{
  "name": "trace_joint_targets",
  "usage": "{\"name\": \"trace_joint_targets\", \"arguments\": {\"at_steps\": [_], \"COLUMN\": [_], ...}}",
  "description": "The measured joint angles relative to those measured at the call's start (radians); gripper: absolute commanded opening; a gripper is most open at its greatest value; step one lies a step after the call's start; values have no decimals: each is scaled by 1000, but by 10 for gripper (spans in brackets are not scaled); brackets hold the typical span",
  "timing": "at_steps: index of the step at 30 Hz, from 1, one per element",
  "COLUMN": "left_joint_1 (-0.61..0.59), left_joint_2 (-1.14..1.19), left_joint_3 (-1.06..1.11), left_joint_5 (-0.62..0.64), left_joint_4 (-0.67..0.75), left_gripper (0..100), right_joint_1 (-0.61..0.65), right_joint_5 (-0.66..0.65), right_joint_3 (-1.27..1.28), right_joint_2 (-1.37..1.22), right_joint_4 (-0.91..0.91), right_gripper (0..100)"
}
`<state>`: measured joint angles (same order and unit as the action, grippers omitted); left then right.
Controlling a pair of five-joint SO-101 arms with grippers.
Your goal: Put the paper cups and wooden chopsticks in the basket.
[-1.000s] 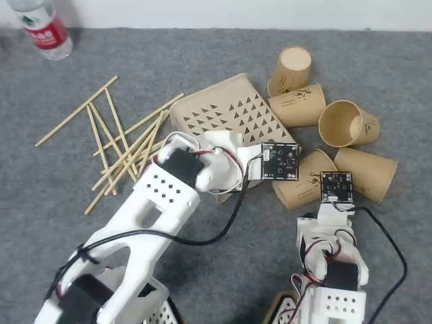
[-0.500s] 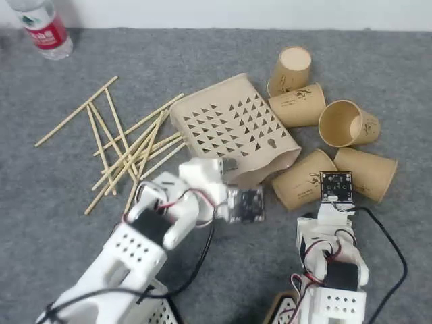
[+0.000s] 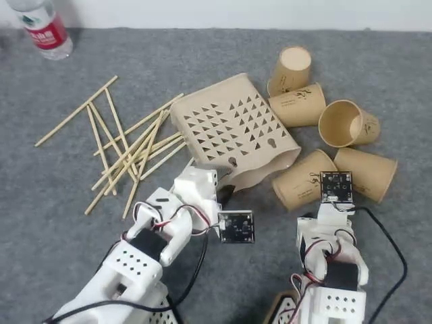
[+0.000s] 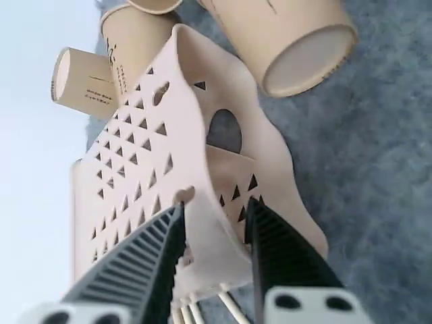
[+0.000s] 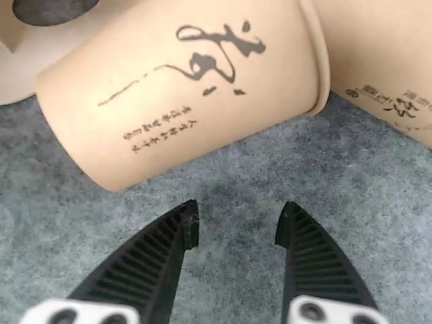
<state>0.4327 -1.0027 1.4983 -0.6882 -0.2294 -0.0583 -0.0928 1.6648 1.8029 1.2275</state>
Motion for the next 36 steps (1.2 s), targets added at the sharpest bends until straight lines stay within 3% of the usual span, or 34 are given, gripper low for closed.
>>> {"name": "trace_joint_targets", "arguments": {"at_steps": [8, 15, 18, 27, 36], "left_joint_1": [-38, -304, -365, -216, -264], "left_joint_2": [0, 0, 0, -8, -8], "left_joint_3": [63, 74, 75, 104, 180], "left_joint_5": [-6, -146, -163, -118, -172], "left_joint_4": [126, 222, 272, 269, 408], "left_gripper": [137, 137, 137, 133, 133], "right_joint_1": [0, 0, 0, 0, 0], "right_joint_5": [0, 0, 0, 0, 0], "right_joint_3": [0, 0, 0, 0, 0], "right_joint_2": [0, 0, 0, 0, 0], "right_joint_4": [0, 0, 0, 0, 0], "right_gripper": [199, 199, 199, 199, 199]}}
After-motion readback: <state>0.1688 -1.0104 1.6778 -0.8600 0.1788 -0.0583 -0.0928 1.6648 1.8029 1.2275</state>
